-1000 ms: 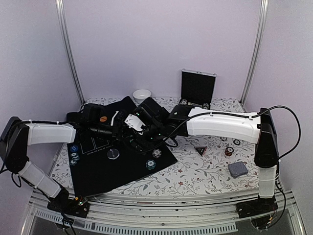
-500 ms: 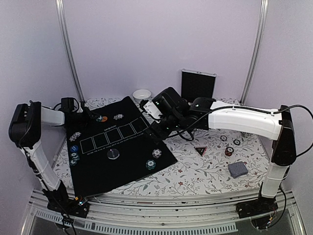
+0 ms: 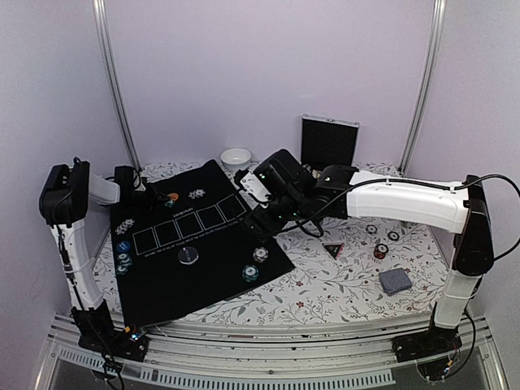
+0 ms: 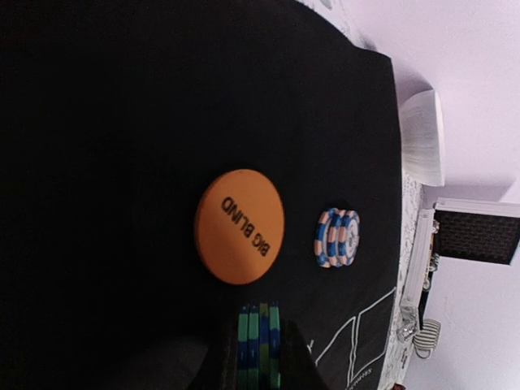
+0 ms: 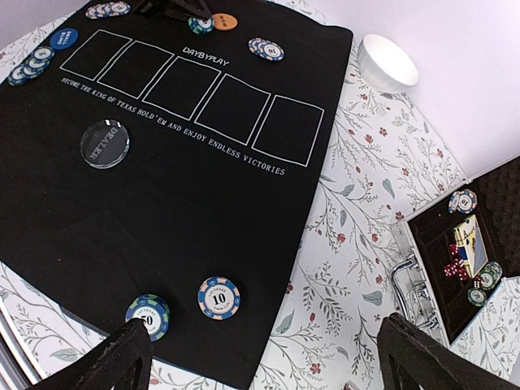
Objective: Distribute texas hold em gaming equipment
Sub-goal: Place the poker chips pile at the big blind area.
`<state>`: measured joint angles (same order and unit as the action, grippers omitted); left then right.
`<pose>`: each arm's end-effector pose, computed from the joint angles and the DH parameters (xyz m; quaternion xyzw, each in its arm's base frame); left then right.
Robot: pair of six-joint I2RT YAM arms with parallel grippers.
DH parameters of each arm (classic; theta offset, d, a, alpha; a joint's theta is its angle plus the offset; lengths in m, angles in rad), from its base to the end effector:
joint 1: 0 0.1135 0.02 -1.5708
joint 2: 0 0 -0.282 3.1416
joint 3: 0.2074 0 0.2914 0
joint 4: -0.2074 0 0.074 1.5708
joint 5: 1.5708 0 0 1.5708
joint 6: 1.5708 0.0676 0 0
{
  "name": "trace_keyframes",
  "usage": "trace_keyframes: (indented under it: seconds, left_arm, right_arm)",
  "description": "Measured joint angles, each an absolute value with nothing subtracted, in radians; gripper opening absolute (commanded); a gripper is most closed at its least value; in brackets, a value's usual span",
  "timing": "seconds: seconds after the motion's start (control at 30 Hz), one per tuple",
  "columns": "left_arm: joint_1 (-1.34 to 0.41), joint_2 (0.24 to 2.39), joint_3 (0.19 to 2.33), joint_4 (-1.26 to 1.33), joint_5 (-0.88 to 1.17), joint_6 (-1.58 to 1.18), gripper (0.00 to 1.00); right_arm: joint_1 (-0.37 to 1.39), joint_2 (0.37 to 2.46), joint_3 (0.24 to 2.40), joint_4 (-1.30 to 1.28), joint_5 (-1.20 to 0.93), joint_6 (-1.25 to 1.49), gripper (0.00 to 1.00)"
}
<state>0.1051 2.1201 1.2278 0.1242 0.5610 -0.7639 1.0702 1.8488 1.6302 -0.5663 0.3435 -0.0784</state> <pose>0.4884 0.0154 0.0785 -0.2743 0.8479 -0.3626 0.2728 0.2533 0.4156 0.2841 -0.4395 0.7997 0.0407 0.4070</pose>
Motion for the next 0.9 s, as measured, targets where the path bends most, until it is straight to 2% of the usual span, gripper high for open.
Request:
trace_keyframes:
  seconds: [0.07, 0.17, 0.37, 0.63, 0.83, 0.9]
  left_arm:
    - [0.105, 2.138, 1.229, 0.115, 0.558, -0.765, 0.00]
    - [0.109, 2.154, 1.252, 0.105, 0.563, -0.758, 0.08]
    - [0.110, 2.168, 1.286, 0.063, 0.543, -0.726, 0.36]
    - [0.104, 2.158, 1.297, 0.031, 0.501, -0.691, 0.45]
    - [0.100, 2.146, 1.310, 0.001, 0.467, -0.670, 0.59]
    - [0.098, 2.133, 1.311, -0.021, 0.433, -0.657, 0.68]
  right_arm:
    - [1.070, 1.849, 1.630, -0.567, 0.344, -0.078, 0.99]
    - [1.070, 1.849, 1.630, -0.567, 0.345, -0.079, 0.99]
    - [1.070, 1.849, 1.630, -0.567, 0.344, -0.079, 0.99]
    - [1.070, 1.849, 1.630, -0.568, 0.329, -0.079, 0.99]
    - [1.070, 1.849, 1.630, -0.568, 0.320, -0.079, 0.99]
    - [1.070, 1.849, 1.630, -0.570, 0.318, -0.079, 0.99]
